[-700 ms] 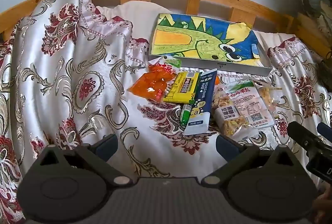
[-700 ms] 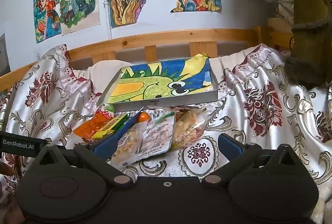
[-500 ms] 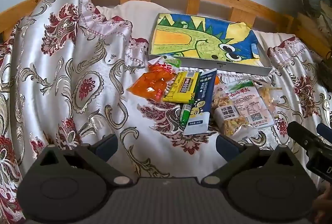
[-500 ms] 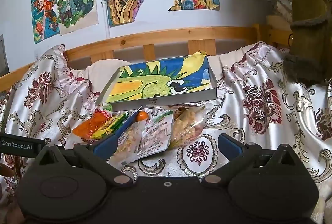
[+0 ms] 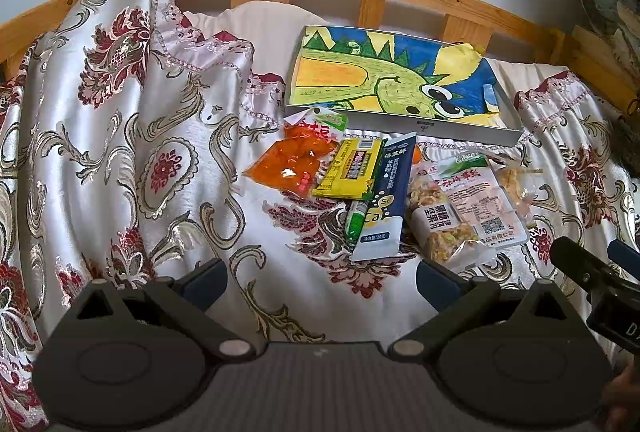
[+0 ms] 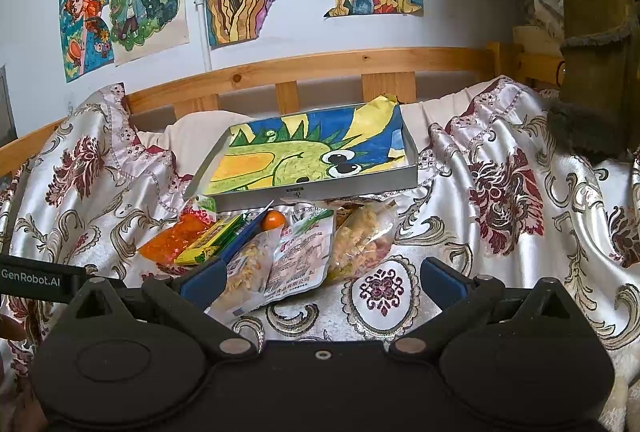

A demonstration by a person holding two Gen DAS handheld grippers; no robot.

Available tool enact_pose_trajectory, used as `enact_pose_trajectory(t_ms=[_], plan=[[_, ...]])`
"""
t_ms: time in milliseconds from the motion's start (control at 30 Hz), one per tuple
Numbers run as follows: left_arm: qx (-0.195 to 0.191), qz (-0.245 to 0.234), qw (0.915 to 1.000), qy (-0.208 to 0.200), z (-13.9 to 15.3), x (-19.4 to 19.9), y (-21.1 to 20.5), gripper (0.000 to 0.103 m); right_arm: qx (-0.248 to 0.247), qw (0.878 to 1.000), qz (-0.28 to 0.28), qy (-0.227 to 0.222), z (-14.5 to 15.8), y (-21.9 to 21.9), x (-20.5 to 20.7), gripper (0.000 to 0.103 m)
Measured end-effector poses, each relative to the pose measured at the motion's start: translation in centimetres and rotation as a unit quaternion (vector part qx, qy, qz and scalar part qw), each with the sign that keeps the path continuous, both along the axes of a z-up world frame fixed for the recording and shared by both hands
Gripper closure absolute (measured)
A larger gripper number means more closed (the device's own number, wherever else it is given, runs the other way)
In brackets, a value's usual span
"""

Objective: Organize snacks
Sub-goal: 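Move both tools toward the pile of snacks beside the tray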

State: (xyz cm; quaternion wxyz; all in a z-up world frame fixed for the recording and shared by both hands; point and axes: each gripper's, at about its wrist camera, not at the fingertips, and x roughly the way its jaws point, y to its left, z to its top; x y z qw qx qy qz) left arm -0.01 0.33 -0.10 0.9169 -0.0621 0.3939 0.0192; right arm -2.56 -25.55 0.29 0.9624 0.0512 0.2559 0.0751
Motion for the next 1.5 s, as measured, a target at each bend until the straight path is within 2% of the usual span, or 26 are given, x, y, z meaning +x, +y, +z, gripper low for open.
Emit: enact_pose_trajectory(t_ms=[333,667,800,1100,1233,1500], plan=[[0.008,0.014,0.9999,-0.003,0.0,0.2,0.0,0.001,0.002,1.0,0.007,0.028,0.5,-0.1,0.4,0.001],[0.02,0.032,0.9993,0.001,0.3,1.4,0.0,0.001,-0.035,0.998,0.045,0.026,2.3,-0.1,1.6,0.0],[0.023,0.037,0.9991,0.003,0.4,2.3,-0.1,0.001,-0.055,0.996,0.065,0.0,2.9,-0.1,2.5,0.0],[0.044,0.022,0.9987,0.017,0.0,4.2,-1.2,0.001,-0.056,0.994,0.088,-0.01,3.1,-1.1,5.6,0.001],[0.04,0.017,0.9989,0.02,0.1,5.2,-1.5,0.001,-0.051,0.994,0.095,-0.01,2.9,-1.5,7.2,0.0],[0.021,-0.02,0.9995,0.016,0.1,6.4,-2.5,0.001,-0.076,0.986,0.15,0.009,1.4,-2.0,9.4,0.001]])
